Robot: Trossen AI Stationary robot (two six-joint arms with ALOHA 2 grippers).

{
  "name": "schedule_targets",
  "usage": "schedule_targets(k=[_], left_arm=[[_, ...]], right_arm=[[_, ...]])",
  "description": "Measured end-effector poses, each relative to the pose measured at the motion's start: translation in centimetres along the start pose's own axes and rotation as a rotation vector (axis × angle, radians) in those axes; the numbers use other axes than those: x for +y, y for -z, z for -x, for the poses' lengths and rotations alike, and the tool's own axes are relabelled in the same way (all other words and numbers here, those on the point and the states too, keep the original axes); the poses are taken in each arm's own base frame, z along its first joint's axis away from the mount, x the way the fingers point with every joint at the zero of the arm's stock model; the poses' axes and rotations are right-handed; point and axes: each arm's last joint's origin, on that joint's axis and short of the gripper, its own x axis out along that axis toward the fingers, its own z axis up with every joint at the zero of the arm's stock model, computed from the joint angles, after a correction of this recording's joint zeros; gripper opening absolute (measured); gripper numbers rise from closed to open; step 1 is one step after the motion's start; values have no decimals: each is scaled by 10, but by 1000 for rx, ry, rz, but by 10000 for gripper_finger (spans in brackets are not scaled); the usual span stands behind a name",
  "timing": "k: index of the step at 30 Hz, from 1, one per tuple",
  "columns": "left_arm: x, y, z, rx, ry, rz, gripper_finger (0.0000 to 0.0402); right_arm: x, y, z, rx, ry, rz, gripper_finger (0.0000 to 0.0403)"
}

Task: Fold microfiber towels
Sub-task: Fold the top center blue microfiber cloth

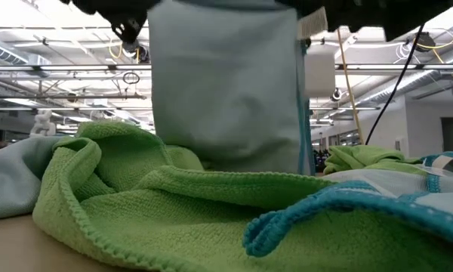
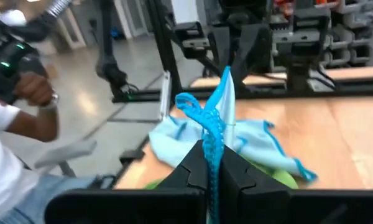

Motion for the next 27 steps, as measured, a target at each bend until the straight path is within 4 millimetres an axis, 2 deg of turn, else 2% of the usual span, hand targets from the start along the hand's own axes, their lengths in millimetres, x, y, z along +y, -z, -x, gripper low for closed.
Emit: schedule_targets(k=[5, 10, 15, 18, 23, 27], left_arm=[[7, 7, -10, 33, -138, -6, 4], [21, 10, -12, 64, -281, -8, 13], [35, 11, -12, 81, -374, 0, 5], [38, 10, -17, 64, -357, 15, 11], [27, 6, -17, 33, -204, -2, 6], [22, 5, -14, 21, -229, -14, 10]], right_arm=[[2, 16, 1, 73, 180, 21, 2], [1, 31, 6, 75, 330, 33, 2], [-1, 32, 7, 46, 389, 34, 2], [0, 33, 7, 47, 365, 19, 2], [11, 32, 5, 36, 218, 24, 2], [13, 32, 5, 23, 257, 30, 2]])
